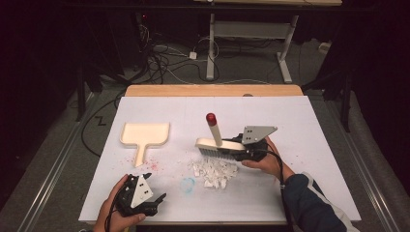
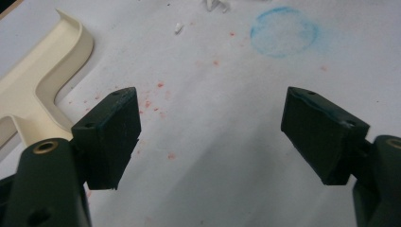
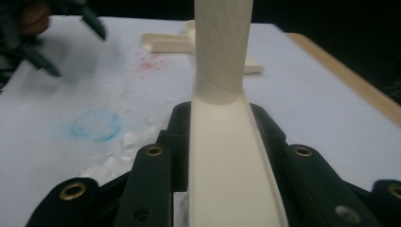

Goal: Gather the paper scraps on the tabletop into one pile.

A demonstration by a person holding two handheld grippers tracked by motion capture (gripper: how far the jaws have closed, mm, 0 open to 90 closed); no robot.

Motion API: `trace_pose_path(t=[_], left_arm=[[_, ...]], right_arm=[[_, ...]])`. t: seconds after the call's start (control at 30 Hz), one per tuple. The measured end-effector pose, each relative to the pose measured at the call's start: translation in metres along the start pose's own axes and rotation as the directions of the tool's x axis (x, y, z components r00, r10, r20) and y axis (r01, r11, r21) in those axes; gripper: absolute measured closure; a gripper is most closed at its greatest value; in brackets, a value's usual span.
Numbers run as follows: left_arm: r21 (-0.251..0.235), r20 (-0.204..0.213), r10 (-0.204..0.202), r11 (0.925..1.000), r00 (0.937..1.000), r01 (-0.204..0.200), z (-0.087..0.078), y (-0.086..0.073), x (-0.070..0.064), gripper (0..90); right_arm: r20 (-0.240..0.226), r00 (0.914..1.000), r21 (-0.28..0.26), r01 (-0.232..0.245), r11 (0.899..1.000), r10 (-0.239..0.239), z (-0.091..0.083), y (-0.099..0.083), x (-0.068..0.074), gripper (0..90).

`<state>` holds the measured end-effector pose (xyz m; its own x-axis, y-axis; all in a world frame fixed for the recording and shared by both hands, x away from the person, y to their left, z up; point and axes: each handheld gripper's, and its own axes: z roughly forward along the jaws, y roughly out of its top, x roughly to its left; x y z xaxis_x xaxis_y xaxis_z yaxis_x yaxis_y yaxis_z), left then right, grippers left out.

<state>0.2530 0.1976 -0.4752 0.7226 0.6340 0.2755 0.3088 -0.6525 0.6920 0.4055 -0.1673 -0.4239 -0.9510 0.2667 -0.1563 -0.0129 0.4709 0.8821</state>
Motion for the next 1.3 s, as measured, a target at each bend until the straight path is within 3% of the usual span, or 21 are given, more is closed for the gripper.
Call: trace_pose_path(t=[0.1,0.2,0.3,0.37,0.5,0.57,0.73,0.9,1.0,1.17,1.3], left_arm=[[0.001,0.002,0.004,1.0000,1.0000,-0.004,0.000,0.000,-0.001,19.7],[0.002,0.001,0.009,1.0000,1.0000,-0.009,0.000,0.000,-0.003,19.7],[0.002,-0.003,0.017,0.9999,0.9999,-0.017,-0.001,0.000,-0.004,19.6],[-0.003,-0.006,0.015,0.9999,0.9999,-0.015,-0.001,0.000,-0.004,19.6],[-0.004,-0.014,0.016,0.9999,0.9998,-0.016,-0.003,0.000,-0.004,19.6],[-0.003,-0.016,0.018,0.9998,0.9997,-0.018,-0.003,0.001,-0.004,19.6],[-0.004,-0.015,0.025,0.9997,0.9996,-0.025,-0.002,0.003,-0.005,19.6],[-0.001,-0.005,0.031,0.9995,0.9995,-0.031,0.001,0.004,-0.004,19.6],[-0.003,-0.001,0.035,0.9994,0.9994,-0.035,0.001,0.005,-0.004,19.6],[0.002,0.001,0.036,0.9993,0.9993,-0.036,0.003,0.004,-0.004,19.6],[-0.001,-0.002,0.034,0.9994,0.9994,-0.034,0.002,0.004,-0.004,19.6]], right_arm=[[0.075,0.9955,-0.031,-0.055,0.998,0.057,-0.014,0.000,0.000,67.9],[0.132,0.9883,-0.018,-0.075,0.997,0.077,-0.029,-0.001,0.003,67.9],[0.161,0.9785,-0.010,-0.130,0.991,0.130,-0.047,-0.012,0.008,68.0],[0.191,0.9723,0.026,-0.142,0.990,0.134,-0.058,-0.018,0.014,68.0],[0.241,0.9579,0.030,-0.169,0.985,0.157,-0.083,-0.031,0.029,68.0],[0.242,0.9545,0.023,-0.185,0.983,0.174,-0.091,-0.036,0.036,68.0],[0.207,0.9620,0.044,-0.192,0.980,0.179,-0.097,-0.044,0.054,68.0],[0.147,0.9783,0.057,-0.156,0.986,0.146,-0.078,-0.036,0.068,68.0],[0.132,0.9829,0.060,-0.138,0.989,0.129,-0.064,-0.032,0.071,67.9],[0.122,0.9845,0.030,-0.130,0.991,0.126,-0.054,-0.025,0.069,68.0],[0.137,0.9821,0.016,-0.132,0.991,0.129,-0.060,-0.024,0.068,68.0]])
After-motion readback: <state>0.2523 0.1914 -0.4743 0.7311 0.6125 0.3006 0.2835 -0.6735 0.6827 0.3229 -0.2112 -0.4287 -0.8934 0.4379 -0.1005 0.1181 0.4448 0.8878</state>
